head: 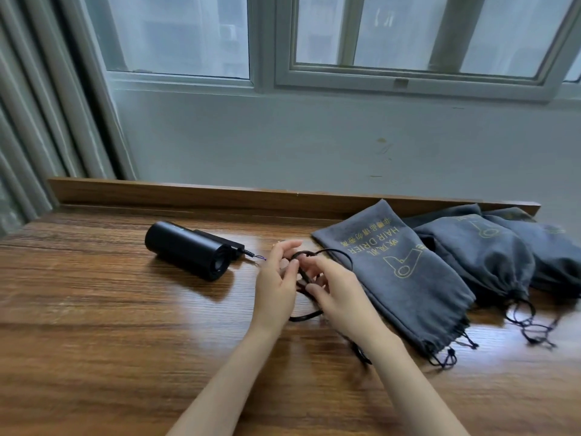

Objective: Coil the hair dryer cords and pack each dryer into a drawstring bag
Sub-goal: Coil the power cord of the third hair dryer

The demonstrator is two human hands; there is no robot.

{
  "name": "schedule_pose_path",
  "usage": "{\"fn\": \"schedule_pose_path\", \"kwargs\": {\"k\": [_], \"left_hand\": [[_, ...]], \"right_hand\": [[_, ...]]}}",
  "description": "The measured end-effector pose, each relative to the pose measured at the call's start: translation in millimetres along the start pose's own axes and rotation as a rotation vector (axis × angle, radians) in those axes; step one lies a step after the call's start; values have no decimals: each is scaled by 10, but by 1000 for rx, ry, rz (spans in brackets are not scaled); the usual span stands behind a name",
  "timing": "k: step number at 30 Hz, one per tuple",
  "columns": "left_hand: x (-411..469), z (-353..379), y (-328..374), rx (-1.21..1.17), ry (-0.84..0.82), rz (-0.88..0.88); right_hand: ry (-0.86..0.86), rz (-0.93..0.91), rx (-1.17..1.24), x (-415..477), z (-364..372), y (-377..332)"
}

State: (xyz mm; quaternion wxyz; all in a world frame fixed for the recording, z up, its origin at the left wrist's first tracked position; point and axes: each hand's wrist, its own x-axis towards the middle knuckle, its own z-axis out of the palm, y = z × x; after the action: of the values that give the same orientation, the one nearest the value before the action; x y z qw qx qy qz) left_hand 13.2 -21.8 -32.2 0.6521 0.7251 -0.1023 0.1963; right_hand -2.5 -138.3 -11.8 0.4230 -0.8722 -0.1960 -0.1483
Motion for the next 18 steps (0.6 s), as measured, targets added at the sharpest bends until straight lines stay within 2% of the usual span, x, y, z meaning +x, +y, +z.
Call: {"fn": "schedule_pose_path", "kwargs": {"k": [4,6,8,10,13,16,18], "left_hand": [[102,-161,-60,71,176,-2],[130,-229,-108,215,208,34],[142,-244,-136,232,199,-18],[134,-185,-122,109,101,-87],[57,-27,-29,-89,-174,-134],[-64,75,-30,21,-423,-46],[-90,64,-57,52,-519,-50]], "right_hand": [[0,11,93,-1,-82,62],[-46,54,297,21,-179,67],[15,83,565,38,-279,119],[50,109,739,42,-327,182],[91,218,803,49,-290,188],[112,315,1006,46,-320,162],[109,345,1074,36,-370,148]]}}
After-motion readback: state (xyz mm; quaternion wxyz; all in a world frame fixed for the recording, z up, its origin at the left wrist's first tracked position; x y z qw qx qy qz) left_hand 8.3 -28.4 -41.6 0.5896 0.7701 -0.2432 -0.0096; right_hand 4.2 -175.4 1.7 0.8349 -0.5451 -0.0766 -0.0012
